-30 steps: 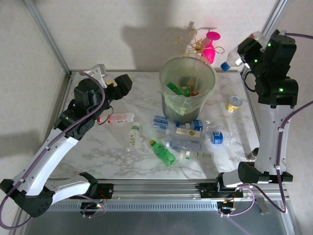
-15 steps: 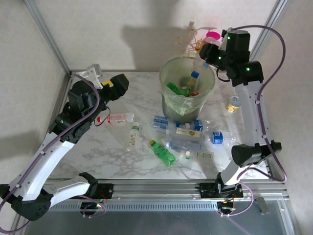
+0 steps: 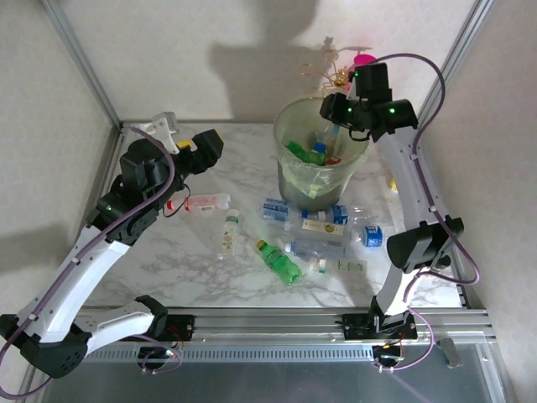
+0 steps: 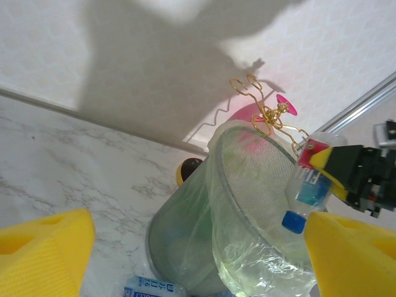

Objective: Put the plastic bottles in the bin

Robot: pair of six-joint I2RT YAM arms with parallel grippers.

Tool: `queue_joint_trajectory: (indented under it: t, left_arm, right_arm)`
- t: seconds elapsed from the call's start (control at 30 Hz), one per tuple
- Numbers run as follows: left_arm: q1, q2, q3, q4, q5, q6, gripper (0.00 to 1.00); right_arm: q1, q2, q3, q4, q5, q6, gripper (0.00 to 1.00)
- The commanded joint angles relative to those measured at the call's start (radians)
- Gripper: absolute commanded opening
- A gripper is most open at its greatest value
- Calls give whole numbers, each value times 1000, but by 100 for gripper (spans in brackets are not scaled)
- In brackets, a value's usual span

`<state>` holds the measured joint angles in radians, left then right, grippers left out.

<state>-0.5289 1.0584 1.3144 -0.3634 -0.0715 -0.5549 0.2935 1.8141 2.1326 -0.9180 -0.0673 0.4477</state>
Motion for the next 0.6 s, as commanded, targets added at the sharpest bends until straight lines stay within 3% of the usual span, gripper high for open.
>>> queue_joint_trajectory:
  t: [0.0,0.13,0.43,0.57]
  left_arm:
    - [-6,2,-24,15,3,21,88]
    - [-6,-1,-40,23,-2,19,88]
    - [-2,-5,-37,21,-15,31,89]
    - [-1,-7,-40,18,-17,32,89]
  right_arm:
    - [7,47,49,-80,48,-8,45]
    - [8,103,75,-136,61,26,48]
    - [18,190,107,-121,-76,44,54]
    - [38,229,143,-155,-61,38,55]
